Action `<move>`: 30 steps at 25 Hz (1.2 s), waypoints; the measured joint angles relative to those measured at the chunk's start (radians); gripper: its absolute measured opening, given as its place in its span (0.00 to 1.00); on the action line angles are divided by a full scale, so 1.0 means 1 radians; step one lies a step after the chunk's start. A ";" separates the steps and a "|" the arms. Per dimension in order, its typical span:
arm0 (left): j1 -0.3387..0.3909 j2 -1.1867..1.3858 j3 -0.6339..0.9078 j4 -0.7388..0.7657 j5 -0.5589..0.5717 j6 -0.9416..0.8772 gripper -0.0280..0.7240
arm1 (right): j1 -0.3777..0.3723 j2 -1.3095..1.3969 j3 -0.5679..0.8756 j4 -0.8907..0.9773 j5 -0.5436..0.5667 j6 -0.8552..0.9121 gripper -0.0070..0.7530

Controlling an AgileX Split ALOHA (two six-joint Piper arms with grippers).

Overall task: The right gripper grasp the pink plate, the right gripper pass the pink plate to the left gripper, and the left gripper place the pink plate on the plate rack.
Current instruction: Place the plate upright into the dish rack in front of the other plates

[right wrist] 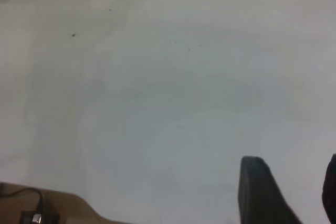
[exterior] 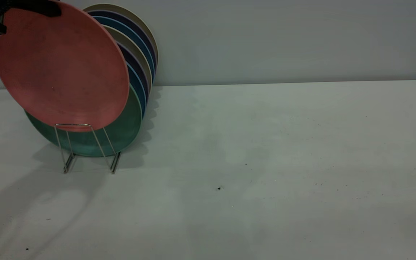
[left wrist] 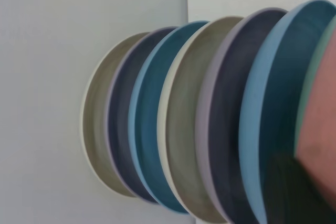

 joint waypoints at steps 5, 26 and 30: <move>0.000 0.000 0.000 0.000 -0.028 -0.094 0.38 | 0.000 0.000 0.000 0.000 0.000 0.000 0.42; 0.017 -0.021 0.000 -0.003 -0.049 -0.335 0.80 | 0.000 0.000 0.000 0.000 -0.001 0.000 0.42; 0.066 -0.040 0.000 -0.004 0.025 -0.367 0.80 | 0.000 0.000 0.000 -0.001 -0.001 0.000 0.42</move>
